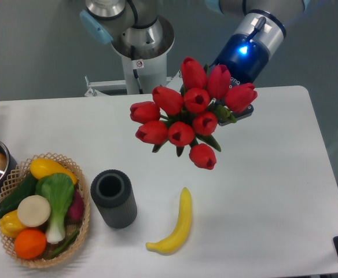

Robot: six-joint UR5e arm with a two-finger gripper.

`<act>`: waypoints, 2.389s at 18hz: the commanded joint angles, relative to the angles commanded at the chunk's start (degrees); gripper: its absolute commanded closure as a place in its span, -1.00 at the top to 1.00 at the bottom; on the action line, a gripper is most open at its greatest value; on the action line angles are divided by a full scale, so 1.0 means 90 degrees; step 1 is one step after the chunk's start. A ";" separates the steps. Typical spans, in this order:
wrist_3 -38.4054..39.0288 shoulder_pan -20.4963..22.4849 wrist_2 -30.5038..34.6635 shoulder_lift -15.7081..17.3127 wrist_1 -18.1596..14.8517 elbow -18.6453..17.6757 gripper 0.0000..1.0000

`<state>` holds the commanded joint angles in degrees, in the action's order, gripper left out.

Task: Insert the flowers into the vase
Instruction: 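Carry the red tulip bunch with the gripper over the black vase, then lower the tulip stems into the black vase opening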

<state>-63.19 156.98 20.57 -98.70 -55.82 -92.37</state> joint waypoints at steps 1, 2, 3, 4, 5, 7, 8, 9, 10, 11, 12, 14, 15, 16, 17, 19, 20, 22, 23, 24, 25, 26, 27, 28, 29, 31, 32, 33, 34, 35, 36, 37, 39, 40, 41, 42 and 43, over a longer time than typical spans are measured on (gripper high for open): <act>0.0000 -0.0088 -0.0029 -0.0068 0.0030 0.0010 -0.63; 0.0000 -0.0175 -0.0068 -0.0117 0.0030 0.0019 -0.63; 0.0000 -0.0244 -0.0097 -0.0127 0.0059 0.0020 -0.63; 0.0000 -0.0312 -0.0117 -0.0175 0.0098 0.0010 -0.63; 0.0000 -0.0381 -0.0127 -0.0195 0.0127 0.0010 -0.63; 0.0000 -0.0440 -0.0146 -0.0186 0.0205 0.0010 -0.63; 0.0000 -0.0469 -0.0224 -0.0205 0.0331 -0.0010 -0.63; -0.0010 -0.0537 -0.0350 -0.0225 0.0468 -0.0039 -0.63; -0.0010 -0.0596 -0.0448 -0.0292 0.0585 -0.0107 -0.63; -0.0010 -0.0616 -0.0565 -0.0293 0.0683 -0.0185 -0.63; -0.0010 -0.0635 -0.0779 -0.0332 0.0723 -0.0195 -0.64; -0.0049 -0.0635 -0.1277 -0.0449 0.0743 -0.0234 -0.64; -0.0049 -0.0645 -0.1405 -0.0478 0.0762 -0.0263 -0.64; -0.0058 -0.0684 -0.1532 -0.0479 0.0762 -0.0331 -0.64; -0.0068 -0.0723 -0.1717 -0.0508 0.0772 -0.0342 -0.64; -0.0097 -0.0752 -0.1904 -0.0654 0.0772 -0.0351 -0.65; -0.0165 -0.0772 -0.1904 -0.0722 0.0772 -0.0352 -0.65; -0.0292 -0.0918 -0.1914 -0.0781 0.0772 -0.0507 -0.65; -0.0341 -0.0938 -0.1914 -0.0781 0.0772 -0.0614 -0.65; -0.0390 -0.0938 -0.1924 -0.0781 0.0782 -0.0722 -0.65; -0.0458 -0.0948 -0.1953 -0.0772 0.0782 -0.0810 -0.65; -0.0546 -0.0948 -0.1953 -0.0772 0.0782 -0.0869 -0.65; -0.0605 -0.0958 -0.1953 -0.0791 0.0782 -0.0869 -0.65; -0.0625 -0.0958 -0.1953 -0.0801 0.0782 -0.0859 -0.65; -0.0654 -0.0967 -0.1953 -0.0840 0.0782 -0.0869 -0.65; -0.0820 -0.0958 -0.1963 -0.0869 0.0782 -0.0879 -0.65; -0.0849 -0.0958 -0.1963 -0.0937 0.0782 -0.0860 -0.65; -0.0898 -0.0958 -0.1973 -0.0986 0.0782 -0.0859 -0.65; -0.0976 -0.0958 -0.2002 -0.1006 0.0782 -0.0879 -0.65; -0.1035 -0.0967 -0.2050 -0.1045 0.0782 -0.0869 -0.65; -0.1045 -0.0958 -0.2109 -0.1074 0.0782 -0.0850 -0.65; -0.1055 -0.0958 -0.2119 -0.1094 0.0782 -0.0859 -0.65; -0.1103 -0.0967 -0.2119 -0.1142 0.0801 -0.0869 -0.65; -0.1152 -0.0977 -0.2119 -0.1172 0.0811 -0.0869 -0.65; -0.1201 -0.0996 -0.2119 -0.1191 0.0811 -0.0879 -0.65; -0.1211 -0.0997 -0.2119 -0.1221 0.0811 -0.0879 -0.65; -0.1221 -0.0997 -0.2119 -0.1230 0.0811 -0.0889 -0.65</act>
<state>-74.18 148.01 1.49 -109.77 -48.52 -100.37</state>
